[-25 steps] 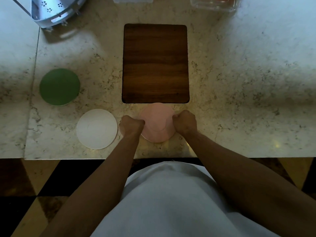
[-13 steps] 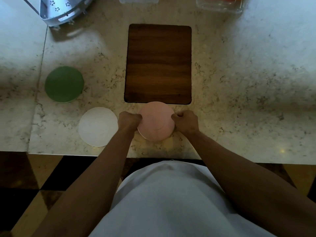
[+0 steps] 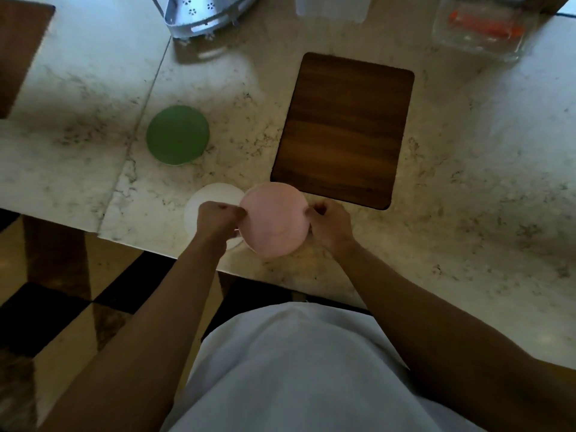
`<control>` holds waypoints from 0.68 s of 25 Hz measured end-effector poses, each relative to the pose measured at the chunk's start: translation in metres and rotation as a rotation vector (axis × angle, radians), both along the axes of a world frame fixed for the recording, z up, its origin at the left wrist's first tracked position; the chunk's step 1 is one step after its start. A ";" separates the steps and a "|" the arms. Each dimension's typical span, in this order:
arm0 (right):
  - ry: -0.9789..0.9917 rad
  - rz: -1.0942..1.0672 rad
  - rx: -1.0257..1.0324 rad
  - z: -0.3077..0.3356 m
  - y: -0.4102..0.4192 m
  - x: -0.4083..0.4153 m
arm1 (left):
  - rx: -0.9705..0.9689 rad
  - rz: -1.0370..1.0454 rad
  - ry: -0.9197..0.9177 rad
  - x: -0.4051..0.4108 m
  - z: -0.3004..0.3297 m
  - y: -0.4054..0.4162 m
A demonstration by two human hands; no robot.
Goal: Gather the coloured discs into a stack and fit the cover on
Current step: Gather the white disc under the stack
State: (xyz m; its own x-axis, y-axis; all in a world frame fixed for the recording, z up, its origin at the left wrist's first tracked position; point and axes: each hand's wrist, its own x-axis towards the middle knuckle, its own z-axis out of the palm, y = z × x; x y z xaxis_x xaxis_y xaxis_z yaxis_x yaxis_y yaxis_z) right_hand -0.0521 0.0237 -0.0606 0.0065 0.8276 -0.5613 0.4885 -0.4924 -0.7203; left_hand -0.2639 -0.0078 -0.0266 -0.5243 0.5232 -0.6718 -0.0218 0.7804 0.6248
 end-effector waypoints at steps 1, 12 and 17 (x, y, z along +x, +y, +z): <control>-0.026 0.028 0.020 0.000 0.001 -0.014 | 0.003 0.008 -0.007 -0.015 -0.002 -0.001; -0.158 -0.121 0.062 -0.017 -0.015 -0.154 | 0.030 -0.157 -0.135 -0.173 -0.042 -0.001; -0.223 -0.196 0.060 -0.015 -0.029 -0.161 | -0.007 -0.284 -0.137 -0.179 -0.052 0.002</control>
State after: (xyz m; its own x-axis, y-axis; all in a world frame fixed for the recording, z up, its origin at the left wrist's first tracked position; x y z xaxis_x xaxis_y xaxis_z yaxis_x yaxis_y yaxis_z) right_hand -0.2130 -0.0057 -0.0754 0.2870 0.8299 -0.4785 0.5373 -0.5530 -0.6368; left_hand -0.4425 -0.0055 -0.0783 -0.2622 0.6310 -0.7301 0.1142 0.7716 0.6258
